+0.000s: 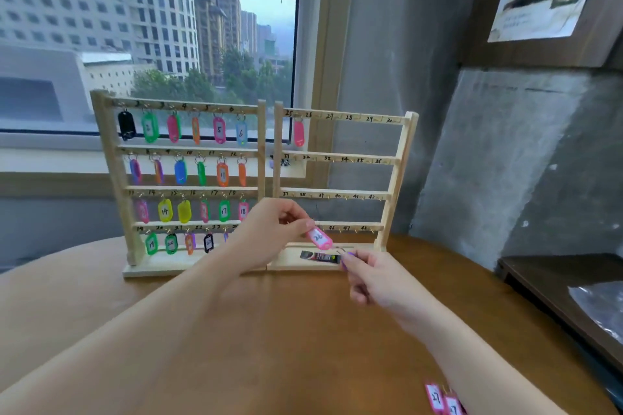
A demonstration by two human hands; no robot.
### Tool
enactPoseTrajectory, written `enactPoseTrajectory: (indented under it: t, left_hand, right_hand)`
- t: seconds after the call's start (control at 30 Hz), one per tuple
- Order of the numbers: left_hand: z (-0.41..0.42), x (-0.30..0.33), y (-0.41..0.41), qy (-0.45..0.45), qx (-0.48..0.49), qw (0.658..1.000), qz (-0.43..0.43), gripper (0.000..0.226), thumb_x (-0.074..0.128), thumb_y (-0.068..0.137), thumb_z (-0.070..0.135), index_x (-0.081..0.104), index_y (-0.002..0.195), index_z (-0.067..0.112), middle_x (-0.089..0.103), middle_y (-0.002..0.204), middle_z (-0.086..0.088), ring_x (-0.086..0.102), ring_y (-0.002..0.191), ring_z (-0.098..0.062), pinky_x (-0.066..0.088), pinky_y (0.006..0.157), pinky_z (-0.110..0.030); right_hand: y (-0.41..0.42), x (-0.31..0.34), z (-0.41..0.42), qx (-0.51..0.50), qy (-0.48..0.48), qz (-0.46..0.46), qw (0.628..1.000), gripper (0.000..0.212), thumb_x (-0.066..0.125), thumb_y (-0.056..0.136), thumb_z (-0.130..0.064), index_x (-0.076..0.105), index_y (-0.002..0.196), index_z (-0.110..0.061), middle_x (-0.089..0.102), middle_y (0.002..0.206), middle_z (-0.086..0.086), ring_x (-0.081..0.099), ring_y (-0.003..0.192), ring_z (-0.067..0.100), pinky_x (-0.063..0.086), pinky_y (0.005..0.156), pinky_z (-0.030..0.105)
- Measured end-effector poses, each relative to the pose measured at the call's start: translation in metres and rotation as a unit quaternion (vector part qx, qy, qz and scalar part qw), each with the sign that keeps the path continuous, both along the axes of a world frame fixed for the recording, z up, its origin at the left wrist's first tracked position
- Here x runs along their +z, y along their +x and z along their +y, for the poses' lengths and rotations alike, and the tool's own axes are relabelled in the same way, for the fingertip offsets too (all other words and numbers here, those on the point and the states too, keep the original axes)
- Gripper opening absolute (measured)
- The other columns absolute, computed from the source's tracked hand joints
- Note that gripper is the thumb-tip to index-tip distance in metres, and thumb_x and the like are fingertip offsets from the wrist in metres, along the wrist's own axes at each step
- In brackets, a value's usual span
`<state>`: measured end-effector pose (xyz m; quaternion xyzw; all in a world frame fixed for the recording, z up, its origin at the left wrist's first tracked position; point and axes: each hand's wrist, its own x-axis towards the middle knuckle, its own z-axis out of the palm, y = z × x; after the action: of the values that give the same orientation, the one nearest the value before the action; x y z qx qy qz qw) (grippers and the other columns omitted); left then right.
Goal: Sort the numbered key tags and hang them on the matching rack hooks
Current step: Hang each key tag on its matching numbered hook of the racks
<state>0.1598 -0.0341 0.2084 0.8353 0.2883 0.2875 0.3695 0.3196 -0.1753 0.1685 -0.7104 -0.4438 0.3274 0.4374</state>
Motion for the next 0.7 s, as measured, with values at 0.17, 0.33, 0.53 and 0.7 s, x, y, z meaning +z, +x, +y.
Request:
enactPoseTrajectory:
  t: [0.17,0.33,0.53,0.7]
  left_hand:
    - [0.021,0.029,0.003,0.034,0.025,0.998,-0.035,0.013,0.065,0.097,0.027,0.074,0.087,0.025,0.076,0.085,0.002,0.07,0.082,-0.017,0.058,0.084,-0.037]
    - [0.042,0.06,0.014,0.076,0.041,0.995,-0.054,0.017,0.061,0.099,0.027,0.071,0.086,0.025,0.07,0.079,0.007,0.056,0.063,0.004,0.041,0.061,-0.012]
    - [0.077,0.091,0.032,0.107,0.097,0.987,-0.07,0.022,0.061,0.1,0.025,0.067,0.079,0.025,0.064,0.076,0.005,0.052,0.066,-0.006,0.038,0.061,-0.021]
    - [0.102,0.097,0.048,0.111,0.12,0.983,-0.088,0.024,0.061,0.1,0.021,0.066,0.076,0.023,0.064,0.073,0.005,0.054,0.065,-0.012,0.039,0.061,-0.027]
  right_hand:
    - [0.008,0.05,0.027,-0.015,0.076,-0.018,0.997,0.026,0.044,0.109,-0.03,0.064,0.102,-0.014,0.044,0.058,-0.006,0.045,0.052,0.012,0.045,0.06,0.029]
    - [0.01,0.092,0.058,-0.034,0.149,-0.012,0.988,0.026,0.043,0.109,-0.026,0.062,0.103,-0.01,0.045,0.059,-0.004,0.044,0.051,0.011,0.042,0.053,0.024]
    - [0.015,0.112,0.103,-0.071,0.209,-0.159,0.962,0.03,0.046,0.108,-0.029,0.063,0.097,-0.007,0.056,0.071,0.007,0.049,0.062,0.013,0.041,0.057,0.031]
    - [0.022,0.121,0.129,-0.079,0.222,-0.196,0.952,0.033,0.044,0.109,-0.026,0.061,0.092,-0.002,0.054,0.071,0.002,0.046,0.063,0.011,0.036,0.054,0.021]
